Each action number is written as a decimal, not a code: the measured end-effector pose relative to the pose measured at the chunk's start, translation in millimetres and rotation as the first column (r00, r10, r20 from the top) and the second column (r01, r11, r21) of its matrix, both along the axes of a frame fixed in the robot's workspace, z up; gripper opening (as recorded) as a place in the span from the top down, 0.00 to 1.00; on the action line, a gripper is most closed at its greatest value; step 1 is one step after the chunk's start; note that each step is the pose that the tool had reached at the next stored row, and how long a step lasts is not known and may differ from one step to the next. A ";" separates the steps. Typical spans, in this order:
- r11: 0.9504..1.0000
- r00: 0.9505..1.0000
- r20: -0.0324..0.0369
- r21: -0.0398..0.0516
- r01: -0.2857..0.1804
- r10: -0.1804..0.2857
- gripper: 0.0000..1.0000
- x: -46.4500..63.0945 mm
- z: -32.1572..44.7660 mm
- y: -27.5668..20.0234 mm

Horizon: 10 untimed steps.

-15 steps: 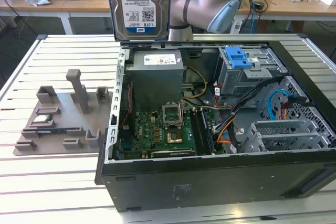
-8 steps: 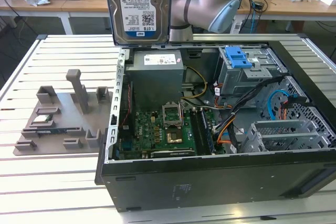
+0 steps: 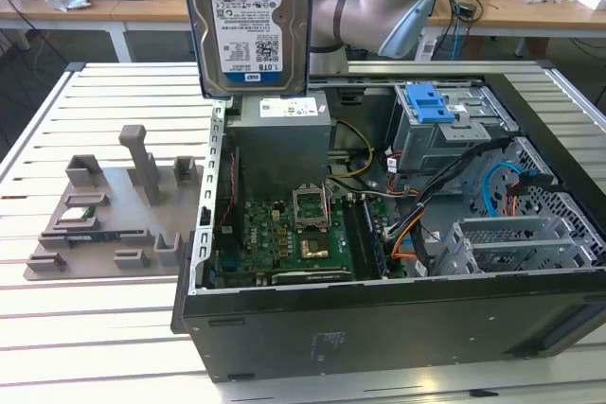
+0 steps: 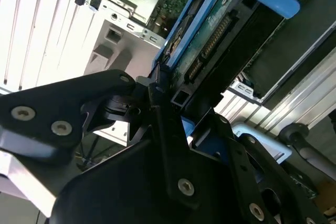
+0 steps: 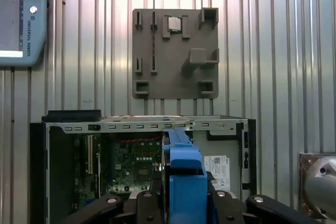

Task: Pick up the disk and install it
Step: 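Pick up the disk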

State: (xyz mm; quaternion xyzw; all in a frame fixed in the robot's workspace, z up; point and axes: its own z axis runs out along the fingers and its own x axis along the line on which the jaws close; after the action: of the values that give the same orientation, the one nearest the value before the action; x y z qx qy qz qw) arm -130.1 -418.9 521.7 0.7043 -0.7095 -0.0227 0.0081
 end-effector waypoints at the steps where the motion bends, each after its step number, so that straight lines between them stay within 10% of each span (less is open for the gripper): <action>1: 1.000 1.000 0.000 0.000 0.000 0.000 0.63 0.0 0.0 -4.4; 10: 1.000 1.000 0.000 0.008 0.000 0.000 0.63 0.6 -0.3 -45.9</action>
State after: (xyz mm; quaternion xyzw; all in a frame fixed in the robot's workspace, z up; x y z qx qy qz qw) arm -129.5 -464.8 521.4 0.7044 -0.7094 -0.0255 0.0053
